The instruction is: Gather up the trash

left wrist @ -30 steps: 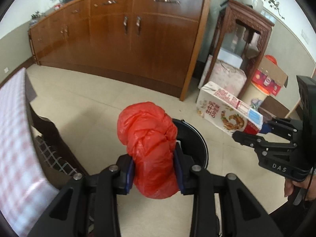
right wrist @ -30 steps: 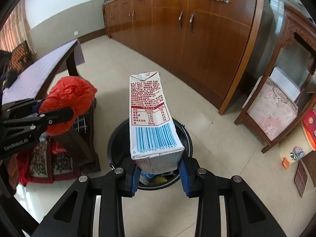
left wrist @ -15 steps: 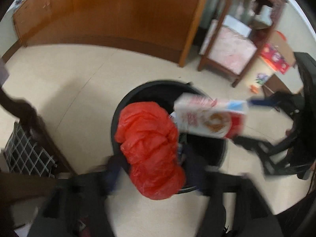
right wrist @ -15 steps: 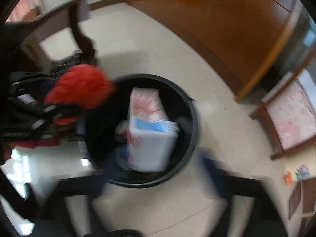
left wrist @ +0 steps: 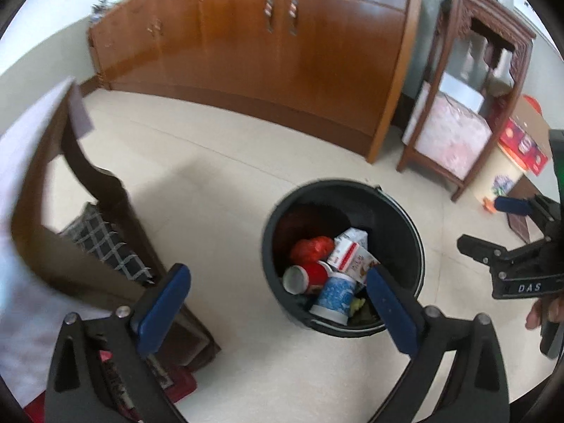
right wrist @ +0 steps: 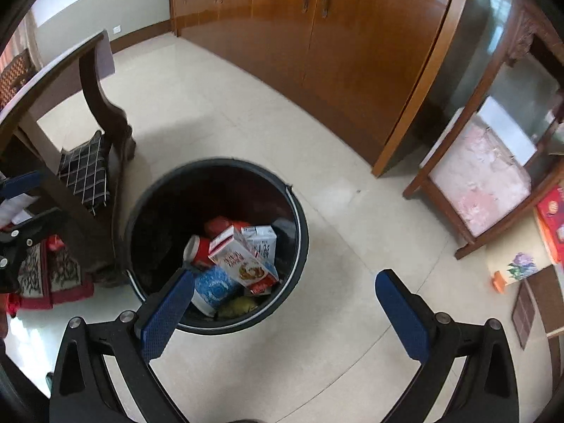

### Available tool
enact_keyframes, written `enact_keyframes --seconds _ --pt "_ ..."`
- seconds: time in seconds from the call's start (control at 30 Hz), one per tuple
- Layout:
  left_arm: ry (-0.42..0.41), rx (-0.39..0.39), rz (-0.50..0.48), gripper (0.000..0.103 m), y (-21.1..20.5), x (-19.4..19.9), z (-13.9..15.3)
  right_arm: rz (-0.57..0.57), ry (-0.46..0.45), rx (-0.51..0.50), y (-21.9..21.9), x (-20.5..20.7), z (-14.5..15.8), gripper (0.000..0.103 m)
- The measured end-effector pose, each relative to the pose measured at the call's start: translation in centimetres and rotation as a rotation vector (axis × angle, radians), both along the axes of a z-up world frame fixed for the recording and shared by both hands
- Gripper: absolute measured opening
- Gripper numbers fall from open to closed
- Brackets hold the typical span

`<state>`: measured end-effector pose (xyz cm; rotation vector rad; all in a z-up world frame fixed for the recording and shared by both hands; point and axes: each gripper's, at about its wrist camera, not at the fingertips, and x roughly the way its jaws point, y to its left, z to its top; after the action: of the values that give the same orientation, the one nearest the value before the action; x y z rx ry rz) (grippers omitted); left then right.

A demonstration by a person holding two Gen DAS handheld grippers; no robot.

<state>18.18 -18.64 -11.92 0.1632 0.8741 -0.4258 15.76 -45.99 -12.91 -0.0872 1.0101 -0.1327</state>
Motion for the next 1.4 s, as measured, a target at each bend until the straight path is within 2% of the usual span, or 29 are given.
enact_keyframes --seconds 0.2,0.5,0.63,0.87,1.17,1.4 --pt "-0.05 0.0 0.051 0.1 2.4 -1.0 1.8 -0.008 -0.106 0.003 3.4 -1.9 3.6 0.103" --pt "-0.139 0.006 0.13 0.101 5.9 -3.5 4.6 0.011 -0.168 0.04 8.6 -4.1 6.5 0.103" --pt "-0.163 -0.015 0.174 0.101 8.3 -4.8 6.2 0.007 -0.192 0.066 10.5 -5.4 8.0 0.103" --pt "-0.187 -0.004 0.201 0.101 10.3 -8.0 7.9 0.027 -0.227 0.062 14.1 -8.0 10.3 0.103" --pt "-0.236 -0.044 0.235 0.101 12.6 -12.0 11.4 0.023 -0.308 0.017 17.3 -12.7 15.1 0.103" --pt "-0.321 -0.047 0.249 0.101 13.5 -15.0 14.7 0.007 -0.384 0.025 18.5 -16.3 19.0 0.103"
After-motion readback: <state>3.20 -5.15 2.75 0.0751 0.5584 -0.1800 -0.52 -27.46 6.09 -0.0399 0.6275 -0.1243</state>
